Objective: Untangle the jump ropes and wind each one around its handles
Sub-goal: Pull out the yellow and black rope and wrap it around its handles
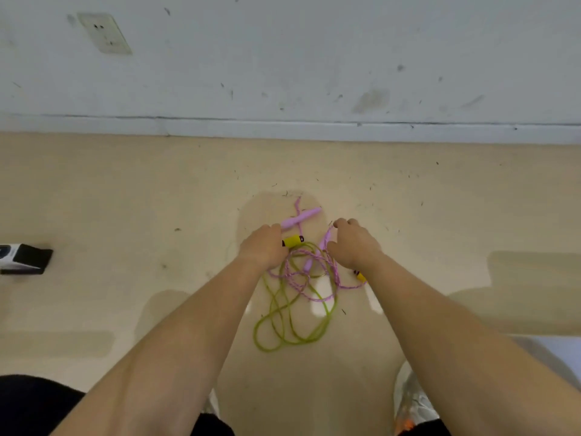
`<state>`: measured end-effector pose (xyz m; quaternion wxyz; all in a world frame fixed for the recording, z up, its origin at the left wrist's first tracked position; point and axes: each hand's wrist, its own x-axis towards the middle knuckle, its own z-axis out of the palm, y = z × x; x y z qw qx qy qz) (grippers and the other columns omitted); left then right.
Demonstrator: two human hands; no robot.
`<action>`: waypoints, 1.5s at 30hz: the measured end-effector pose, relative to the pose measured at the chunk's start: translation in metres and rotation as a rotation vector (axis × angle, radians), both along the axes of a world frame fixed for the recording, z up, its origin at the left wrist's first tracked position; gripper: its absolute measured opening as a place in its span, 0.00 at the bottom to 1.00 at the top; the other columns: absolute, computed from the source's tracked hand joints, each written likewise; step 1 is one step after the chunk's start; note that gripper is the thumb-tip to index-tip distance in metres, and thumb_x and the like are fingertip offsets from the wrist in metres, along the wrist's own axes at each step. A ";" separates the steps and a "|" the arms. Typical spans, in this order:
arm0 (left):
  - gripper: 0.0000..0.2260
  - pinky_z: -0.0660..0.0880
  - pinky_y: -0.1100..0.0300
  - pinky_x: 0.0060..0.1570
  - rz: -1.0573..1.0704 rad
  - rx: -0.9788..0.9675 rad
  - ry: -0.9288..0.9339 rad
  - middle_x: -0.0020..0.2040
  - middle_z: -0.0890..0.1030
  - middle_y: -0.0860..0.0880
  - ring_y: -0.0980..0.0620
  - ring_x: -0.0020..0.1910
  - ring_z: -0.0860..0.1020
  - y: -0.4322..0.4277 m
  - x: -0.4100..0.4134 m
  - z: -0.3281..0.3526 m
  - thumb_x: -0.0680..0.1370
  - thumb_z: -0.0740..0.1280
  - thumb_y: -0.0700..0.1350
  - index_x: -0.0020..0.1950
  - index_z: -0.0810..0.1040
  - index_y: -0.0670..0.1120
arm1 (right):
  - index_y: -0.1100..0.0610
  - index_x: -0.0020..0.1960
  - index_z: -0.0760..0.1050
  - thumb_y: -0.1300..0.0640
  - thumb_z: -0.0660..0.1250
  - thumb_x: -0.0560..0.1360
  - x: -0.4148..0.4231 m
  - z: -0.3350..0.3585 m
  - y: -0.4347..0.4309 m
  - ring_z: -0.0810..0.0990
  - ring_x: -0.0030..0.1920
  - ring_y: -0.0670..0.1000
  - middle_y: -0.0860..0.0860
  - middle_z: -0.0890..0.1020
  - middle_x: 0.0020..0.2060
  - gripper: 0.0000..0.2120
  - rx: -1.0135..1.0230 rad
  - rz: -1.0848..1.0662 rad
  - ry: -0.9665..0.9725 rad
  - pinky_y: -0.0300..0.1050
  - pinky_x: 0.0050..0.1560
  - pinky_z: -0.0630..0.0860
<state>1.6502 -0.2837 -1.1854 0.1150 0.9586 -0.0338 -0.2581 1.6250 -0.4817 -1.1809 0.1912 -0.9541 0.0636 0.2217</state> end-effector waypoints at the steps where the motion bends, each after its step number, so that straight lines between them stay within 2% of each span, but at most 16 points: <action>1: 0.23 0.74 0.49 0.60 0.008 -0.004 0.005 0.66 0.74 0.41 0.40 0.64 0.75 0.000 0.003 -0.013 0.79 0.65 0.50 0.72 0.69 0.45 | 0.58 0.73 0.65 0.53 0.61 0.79 0.000 -0.015 0.002 0.72 0.66 0.62 0.58 0.69 0.68 0.24 0.007 -0.002 0.020 0.54 0.61 0.72; 10: 0.24 0.72 0.47 0.58 -0.046 0.113 -0.029 0.67 0.73 0.44 0.40 0.66 0.71 -0.001 0.038 -0.110 0.79 0.63 0.44 0.75 0.66 0.49 | 0.60 0.70 0.68 0.53 0.62 0.80 0.012 -0.112 0.010 0.74 0.64 0.61 0.59 0.71 0.65 0.20 0.118 -0.089 0.091 0.54 0.61 0.73; 14: 0.23 0.73 0.47 0.57 -0.031 0.083 0.055 0.63 0.75 0.44 0.40 0.63 0.74 -0.001 0.045 -0.139 0.79 0.66 0.48 0.73 0.67 0.51 | 0.58 0.68 0.71 0.53 0.60 0.81 0.010 -0.130 0.009 0.73 0.64 0.59 0.57 0.72 0.63 0.17 0.138 -0.115 0.054 0.51 0.58 0.72; 19: 0.23 0.75 0.45 0.58 0.000 -0.021 0.115 0.60 0.71 0.42 0.37 0.59 0.76 0.001 0.039 -0.139 0.78 0.66 0.42 0.73 0.67 0.51 | 0.58 0.64 0.73 0.51 0.62 0.81 0.009 -0.131 0.004 0.76 0.59 0.58 0.57 0.75 0.58 0.15 0.189 -0.162 0.049 0.51 0.56 0.74; 21: 0.24 0.75 0.45 0.58 -0.025 -0.011 0.141 0.61 0.71 0.43 0.39 0.59 0.77 0.004 0.039 -0.123 0.77 0.66 0.43 0.73 0.67 0.52 | 0.57 0.65 0.73 0.50 0.63 0.80 0.011 -0.122 0.003 0.76 0.58 0.57 0.56 0.75 0.60 0.16 0.211 -0.197 0.061 0.50 0.55 0.74; 23: 0.20 0.75 0.49 0.55 -0.043 0.002 0.140 0.60 0.74 0.47 0.42 0.58 0.77 0.008 0.041 -0.097 0.76 0.66 0.46 0.68 0.70 0.54 | 0.57 0.70 0.70 0.55 0.64 0.79 0.013 -0.102 0.003 0.76 0.61 0.57 0.56 0.73 0.65 0.21 0.223 -0.208 0.065 0.50 0.60 0.74; 26: 0.12 0.70 0.57 0.44 -0.098 -0.040 0.158 0.50 0.78 0.51 0.46 0.51 0.77 0.012 0.042 -0.042 0.74 0.68 0.46 0.56 0.73 0.57 | 0.52 0.74 0.67 0.60 0.64 0.75 0.016 -0.062 0.006 0.74 0.64 0.57 0.56 0.68 0.68 0.27 0.263 -0.126 0.062 0.51 0.63 0.73; 29: 0.10 0.67 0.58 0.37 -0.164 -0.140 0.224 0.40 0.76 0.52 0.48 0.44 0.76 0.010 0.037 0.018 0.72 0.74 0.47 0.42 0.73 0.54 | 0.47 0.76 0.65 0.57 0.67 0.74 0.012 -0.010 0.012 0.67 0.69 0.60 0.56 0.64 0.70 0.31 0.299 0.012 0.075 0.52 0.70 0.66; 31: 0.10 0.67 0.58 0.38 -0.166 -0.239 0.278 0.38 0.76 0.51 0.50 0.40 0.75 0.008 0.030 0.060 0.71 0.77 0.48 0.41 0.76 0.52 | 0.44 0.73 0.68 0.53 0.69 0.71 0.007 0.021 0.016 0.62 0.70 0.60 0.54 0.62 0.71 0.31 0.309 0.061 0.140 0.50 0.72 0.62; 33: 0.10 0.68 0.57 0.40 -0.156 -0.361 0.308 0.37 0.77 0.50 0.51 0.37 0.74 0.008 0.020 0.099 0.71 0.78 0.50 0.42 0.79 0.49 | 0.41 0.63 0.77 0.52 0.70 0.70 -0.001 0.048 0.018 0.62 0.70 0.58 0.52 0.65 0.69 0.21 0.372 0.075 0.182 0.50 0.70 0.61; 35: 0.11 0.68 0.58 0.41 -0.151 -0.455 0.297 0.34 0.76 0.50 0.52 0.34 0.73 0.008 0.010 0.135 0.72 0.77 0.52 0.39 0.78 0.48 | 0.41 0.44 0.81 0.56 0.70 0.72 -0.009 0.072 0.019 0.72 0.62 0.53 0.48 0.76 0.57 0.09 0.487 0.022 0.149 0.46 0.64 0.67; 37: 0.14 0.67 0.57 0.41 -0.104 -0.584 0.272 0.32 0.75 0.49 0.51 0.33 0.72 0.010 -0.001 0.163 0.75 0.74 0.52 0.35 0.74 0.47 | 0.43 0.33 0.79 0.61 0.69 0.75 -0.019 0.092 0.015 0.79 0.46 0.47 0.46 0.81 0.41 0.16 0.578 -0.056 0.123 0.37 0.50 0.72; 38: 0.14 0.68 0.57 0.41 -0.059 -0.674 0.261 0.32 0.74 0.48 0.50 0.33 0.71 0.011 -0.005 0.175 0.76 0.73 0.50 0.35 0.73 0.47 | 0.44 0.31 0.79 0.62 0.68 0.76 -0.024 0.101 0.012 0.79 0.41 0.46 0.48 0.82 0.38 0.18 0.590 -0.075 0.128 0.36 0.47 0.72; 40: 0.13 0.69 0.59 0.39 0.043 -0.845 0.251 0.33 0.73 0.47 0.50 0.33 0.70 0.015 -0.012 0.195 0.78 0.71 0.48 0.37 0.72 0.47 | 0.48 0.33 0.80 0.62 0.67 0.76 -0.033 0.113 0.003 0.78 0.41 0.49 0.52 0.82 0.39 0.16 0.551 -0.062 0.129 0.41 0.46 0.73; 43: 0.12 0.69 0.59 0.37 0.227 -1.061 0.216 0.33 0.72 0.49 0.50 0.32 0.69 0.022 -0.017 0.215 0.77 0.72 0.48 0.39 0.71 0.48 | 0.55 0.39 0.78 0.60 0.65 0.78 -0.044 0.131 -0.012 0.78 0.41 0.51 0.55 0.83 0.43 0.09 0.473 -0.041 0.124 0.31 0.31 0.70; 45: 0.12 0.70 0.58 0.36 0.348 -1.142 0.153 0.31 0.71 0.50 0.50 0.31 0.69 0.027 -0.019 0.221 0.77 0.72 0.45 0.38 0.71 0.48 | 0.58 0.42 0.77 0.60 0.63 0.80 -0.049 0.142 -0.021 0.78 0.36 0.51 0.56 0.84 0.42 0.09 0.469 -0.088 0.108 0.33 0.30 0.71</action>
